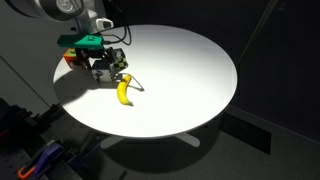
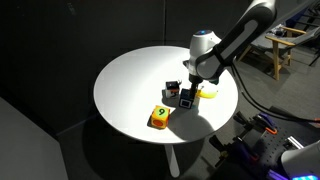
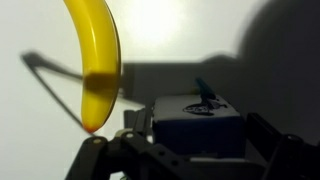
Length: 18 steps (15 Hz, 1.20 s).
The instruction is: Pick up the soft block with the number four on it and place it to the right of the banana on the table
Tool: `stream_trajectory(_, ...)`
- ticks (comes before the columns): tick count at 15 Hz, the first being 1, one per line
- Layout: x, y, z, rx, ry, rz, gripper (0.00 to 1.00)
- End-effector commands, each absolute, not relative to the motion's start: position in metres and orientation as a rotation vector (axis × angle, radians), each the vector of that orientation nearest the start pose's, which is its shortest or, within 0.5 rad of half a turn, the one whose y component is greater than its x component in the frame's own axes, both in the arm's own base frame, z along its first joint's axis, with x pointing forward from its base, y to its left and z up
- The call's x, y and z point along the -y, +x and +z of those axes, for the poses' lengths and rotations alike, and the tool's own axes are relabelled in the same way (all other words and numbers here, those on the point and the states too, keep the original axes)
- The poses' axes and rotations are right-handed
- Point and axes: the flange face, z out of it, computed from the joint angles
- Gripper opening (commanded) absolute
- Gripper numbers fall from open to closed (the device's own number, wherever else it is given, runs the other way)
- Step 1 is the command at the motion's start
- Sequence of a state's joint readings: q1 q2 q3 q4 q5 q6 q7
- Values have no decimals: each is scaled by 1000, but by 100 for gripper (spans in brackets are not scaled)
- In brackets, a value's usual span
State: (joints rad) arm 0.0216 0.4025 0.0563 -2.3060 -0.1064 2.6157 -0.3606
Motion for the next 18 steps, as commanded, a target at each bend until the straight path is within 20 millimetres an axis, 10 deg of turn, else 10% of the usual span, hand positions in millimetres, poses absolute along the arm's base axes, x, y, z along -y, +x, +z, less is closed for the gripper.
stream_trajectory(1, -40, 516, 162, 830, -3036, 158, 74)
stream_trajectory(11, -32, 512, 194, 890, -3074, 237, 4)
stream_trajectory(18, -25, 505, 222, 1213, -3034, 345, 5)
